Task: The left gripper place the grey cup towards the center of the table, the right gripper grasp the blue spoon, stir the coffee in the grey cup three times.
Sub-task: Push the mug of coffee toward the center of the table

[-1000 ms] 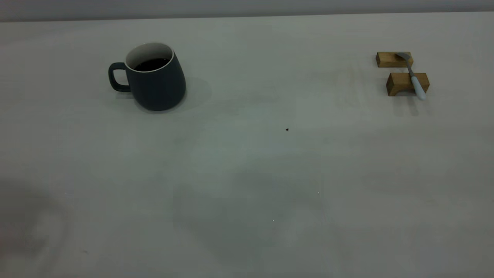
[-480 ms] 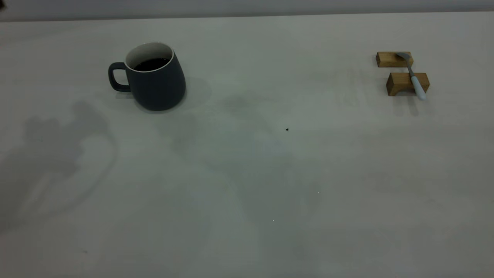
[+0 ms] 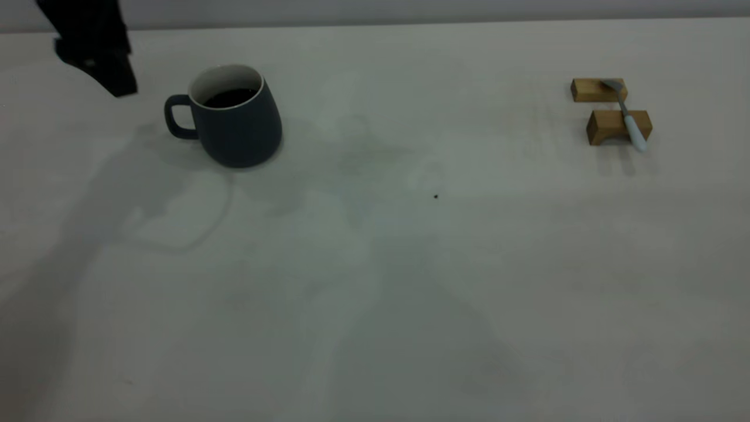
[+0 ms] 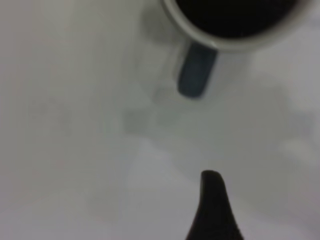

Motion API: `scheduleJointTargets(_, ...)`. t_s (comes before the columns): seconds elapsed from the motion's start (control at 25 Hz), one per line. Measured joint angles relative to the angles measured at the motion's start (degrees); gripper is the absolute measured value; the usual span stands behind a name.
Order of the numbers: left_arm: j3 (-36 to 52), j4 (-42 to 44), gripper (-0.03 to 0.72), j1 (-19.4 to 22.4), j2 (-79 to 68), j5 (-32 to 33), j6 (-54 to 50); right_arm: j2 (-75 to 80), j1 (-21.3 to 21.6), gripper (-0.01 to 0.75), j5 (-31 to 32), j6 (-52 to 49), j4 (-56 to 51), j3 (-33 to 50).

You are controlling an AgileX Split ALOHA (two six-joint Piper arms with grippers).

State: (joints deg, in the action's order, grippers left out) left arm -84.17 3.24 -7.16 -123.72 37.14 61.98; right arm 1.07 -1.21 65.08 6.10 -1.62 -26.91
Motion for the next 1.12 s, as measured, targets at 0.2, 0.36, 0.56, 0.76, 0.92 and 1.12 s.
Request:
scheduleJointTargets(0.2,-5.36,4.6,0.597,-1.26,-6.73,-1.09,2.16,0.0,0.0,0.24,0.0,0.0,0.0,0.0)
scheduleJointTargets(0.36,-7.29,6.1,0.595,-1.93,-9.96,-3.69,3.41,0.0,0.0,0.24,0.0,0.0,0.0,0.0)
scheduleJointTargets(0.56,-7.68,6.1,0.595,-2.05,-12.53,-6.94,5.15,0.0,0.0,0.24,0.0,0.0,0.0,0.0)
scheduleJointTargets(0.76,-7.68,6.1,0.547,-2.05,-14.2,-8.98,7.76,0.0,0.0,0.24,0.0,0.0,0.0,0.0)
scheduleJointTargets(0.92,-7.68,6.17,0.409,-2.7,-14.74,-9.97,11.4,0.0,0.0,0.24,0.0,0.0,0.0,0.0)
scheduleJointTargets(1.12,-7.72,6.48,0.212,-4.48,-14.74,-12.52,12.29,0.0,0.0,0.24,0.0,0.0,0.0,0.0)
